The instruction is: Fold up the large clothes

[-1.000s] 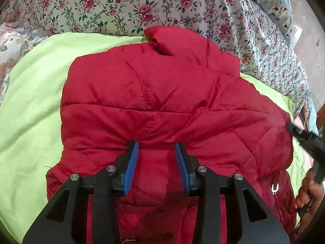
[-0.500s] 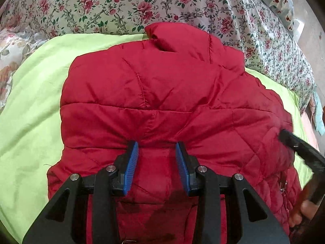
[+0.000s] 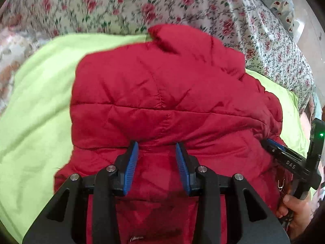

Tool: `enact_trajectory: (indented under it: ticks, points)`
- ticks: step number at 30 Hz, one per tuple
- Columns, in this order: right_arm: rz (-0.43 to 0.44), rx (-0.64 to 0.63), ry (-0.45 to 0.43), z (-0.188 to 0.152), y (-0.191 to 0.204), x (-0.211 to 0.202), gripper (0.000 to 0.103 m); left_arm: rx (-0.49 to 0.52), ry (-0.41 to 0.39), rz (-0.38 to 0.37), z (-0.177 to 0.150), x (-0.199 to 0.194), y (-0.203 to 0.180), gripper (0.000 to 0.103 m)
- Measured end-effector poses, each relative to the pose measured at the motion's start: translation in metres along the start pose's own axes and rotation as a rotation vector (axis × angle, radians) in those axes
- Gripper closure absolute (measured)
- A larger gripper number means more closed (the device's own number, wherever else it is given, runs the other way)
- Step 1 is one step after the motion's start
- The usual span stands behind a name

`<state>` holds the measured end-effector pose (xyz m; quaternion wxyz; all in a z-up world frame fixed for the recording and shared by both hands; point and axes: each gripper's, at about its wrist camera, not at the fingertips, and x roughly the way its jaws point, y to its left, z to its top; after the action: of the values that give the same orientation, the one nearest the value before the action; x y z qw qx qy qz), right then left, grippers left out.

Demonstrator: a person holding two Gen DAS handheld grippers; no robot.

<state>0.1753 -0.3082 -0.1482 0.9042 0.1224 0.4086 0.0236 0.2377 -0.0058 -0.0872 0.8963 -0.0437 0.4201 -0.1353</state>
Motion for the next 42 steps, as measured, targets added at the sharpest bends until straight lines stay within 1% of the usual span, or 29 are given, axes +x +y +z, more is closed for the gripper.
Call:
enact_trajectory:
  ticks: [2, 4, 9, 15, 16, 17, 20, 22, 25, 27, 29, 31, 34, 37, 39, 42]
  points:
    - [-0.001, -0.002, 0.004, 0.001, 0.001, 0.001, 0.071, -0.016, -0.002, -0.018, -0.002, 0.004, 0.004, 0.067]
    - [0.0, -0.001, 0.008, 0.001, 0.003, 0.002, 0.071, -0.018, -0.001, -0.02, -0.004, 0.005, 0.005, 0.067]
    - [0.002, 0.006, 0.017, 0.001, 0.002, 0.005, 0.071, 0.009, -0.004, 0.004, -0.006, 0.006, 0.0, 0.067]
    - [-0.003, 0.025, 0.026, 0.004, 0.003, -0.001, 0.071, 0.012, 0.008, 0.023, -0.003, 0.006, -0.001, 0.066]
    - [0.001, 0.034, 0.027, 0.004, 0.003, -0.004, 0.067, 0.017, 0.011, 0.027, -0.003, 0.004, -0.002, 0.066]
    - [0.016, 0.046, 0.025, 0.004, 0.003, -0.009, 0.067, 0.02, 0.013, 0.027, -0.004, 0.001, -0.002, 0.065]
    - [0.038, 0.065, 0.021, 0.003, 0.003, -0.027, 0.067, 0.003, 0.009, 0.011, -0.008, -0.009, 0.001, 0.059]
    - [0.074, 0.08, 0.01, 0.001, 0.003, -0.042, 0.064, -0.012, 0.009, 0.0, -0.012, -0.018, 0.002, 0.052]
    - [0.1, 0.085, -0.001, -0.006, 0.003, -0.064, 0.06, -0.013, -0.009, -0.005, -0.024, -0.037, 0.001, 0.047]
    - [0.118, 0.091, -0.013, -0.012, 0.001, -0.08, 0.06, -0.019, -0.013, -0.003, -0.033, -0.047, 0.003, 0.045]
    - [0.131, 0.097, -0.026, -0.018, -0.001, -0.095, 0.054, -0.037, -0.013, -0.009, -0.045, -0.06, 0.008, 0.042]
    - [0.15, 0.104, -0.03, -0.026, -0.003, -0.108, 0.042, -0.067, -0.014, 0.01, -0.062, -0.074, 0.016, 0.03]
    - [0.153, 0.096, -0.029, -0.037, -0.006, -0.128, 0.042, -0.097, -0.023, 0.037, -0.08, -0.09, 0.027, 0.023]
    - [0.155, 0.091, -0.025, -0.052, -0.011, -0.146, 0.037, -0.141, -0.019, 0.037, -0.098, -0.104, 0.042, 0.022]
    - [0.142, 0.089, -0.022, -0.059, -0.015, -0.155, 0.036, -0.168, -0.014, 0.027, -0.109, -0.111, 0.051, 0.022]
    - [0.121, 0.085, -0.015, -0.07, -0.021, -0.168, 0.035, -0.176, 0.004, 0.019, -0.123, -0.119, 0.056, 0.022]
